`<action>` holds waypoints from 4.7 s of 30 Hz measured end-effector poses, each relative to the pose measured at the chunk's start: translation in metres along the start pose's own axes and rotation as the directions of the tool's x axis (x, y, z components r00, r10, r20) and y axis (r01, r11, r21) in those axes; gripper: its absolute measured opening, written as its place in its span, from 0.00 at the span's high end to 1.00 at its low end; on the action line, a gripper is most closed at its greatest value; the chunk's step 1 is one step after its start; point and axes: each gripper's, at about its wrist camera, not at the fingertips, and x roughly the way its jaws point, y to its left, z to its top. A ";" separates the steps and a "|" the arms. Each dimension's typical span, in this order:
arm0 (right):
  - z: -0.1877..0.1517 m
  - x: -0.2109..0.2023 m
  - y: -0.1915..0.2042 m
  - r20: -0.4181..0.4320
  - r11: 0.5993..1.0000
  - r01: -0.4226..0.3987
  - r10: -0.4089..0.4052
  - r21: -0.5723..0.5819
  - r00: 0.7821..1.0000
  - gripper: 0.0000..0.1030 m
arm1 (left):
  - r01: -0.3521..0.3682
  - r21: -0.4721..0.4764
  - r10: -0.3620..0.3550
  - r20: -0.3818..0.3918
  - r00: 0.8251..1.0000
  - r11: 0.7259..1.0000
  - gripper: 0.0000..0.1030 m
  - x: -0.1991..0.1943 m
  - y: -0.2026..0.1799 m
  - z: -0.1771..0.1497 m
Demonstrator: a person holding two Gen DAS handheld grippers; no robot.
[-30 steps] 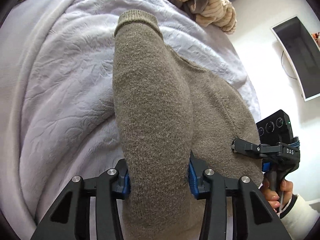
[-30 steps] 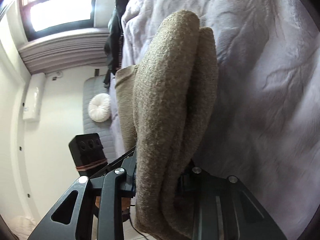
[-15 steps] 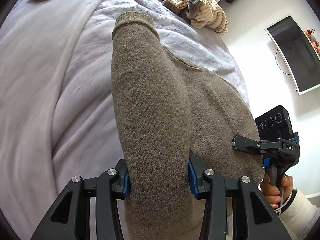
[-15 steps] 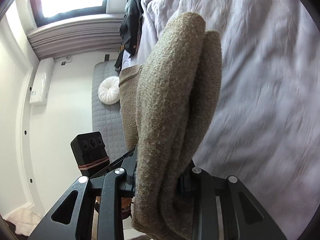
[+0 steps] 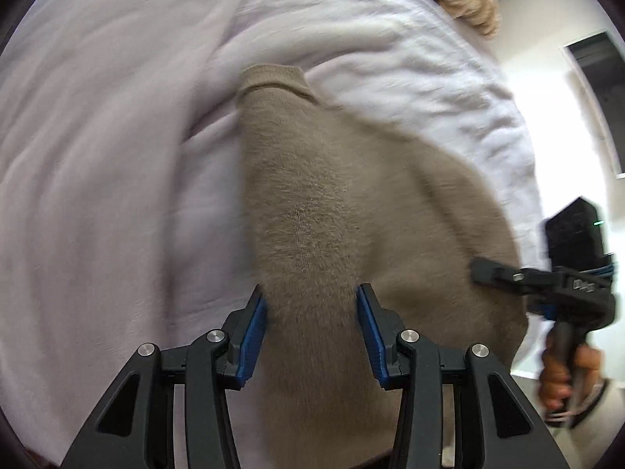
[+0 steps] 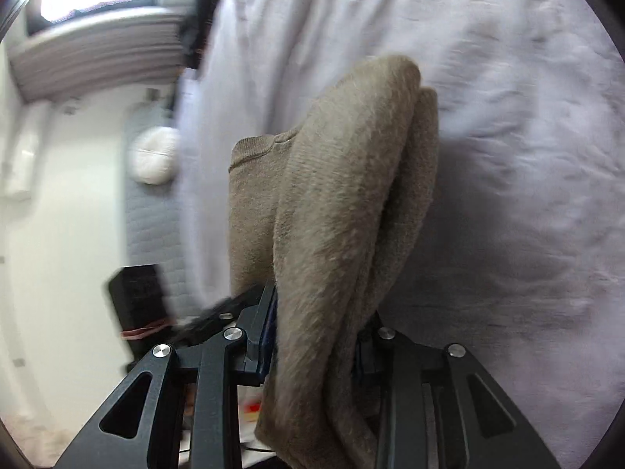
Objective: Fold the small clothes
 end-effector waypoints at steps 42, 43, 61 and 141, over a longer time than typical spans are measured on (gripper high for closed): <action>-0.114 -0.019 0.000 0.049 0.869 0.483 -0.481 -0.103 0.875 0.86 | -0.100 0.171 0.116 -0.088 0.989 0.980 0.53 -0.002 -0.015 -0.068; -0.115 -0.021 0.001 0.051 0.867 0.487 -0.485 -0.102 0.873 0.86 | -0.102 0.173 0.118 -0.088 0.989 0.980 0.53 -0.002 -0.015 -0.067; -0.094 -0.039 0.042 0.168 0.855 0.511 -0.492 -0.091 0.854 0.82 | -0.153 0.195 0.166 -0.057 0.984 0.969 0.53 -0.013 -0.029 -0.052; -0.061 -0.021 0.123 0.198 0.718 0.683 -0.656 -0.133 0.728 0.00 | -0.352 0.083 0.347 0.070 0.935 0.932 0.07 -0.072 -0.047 -0.008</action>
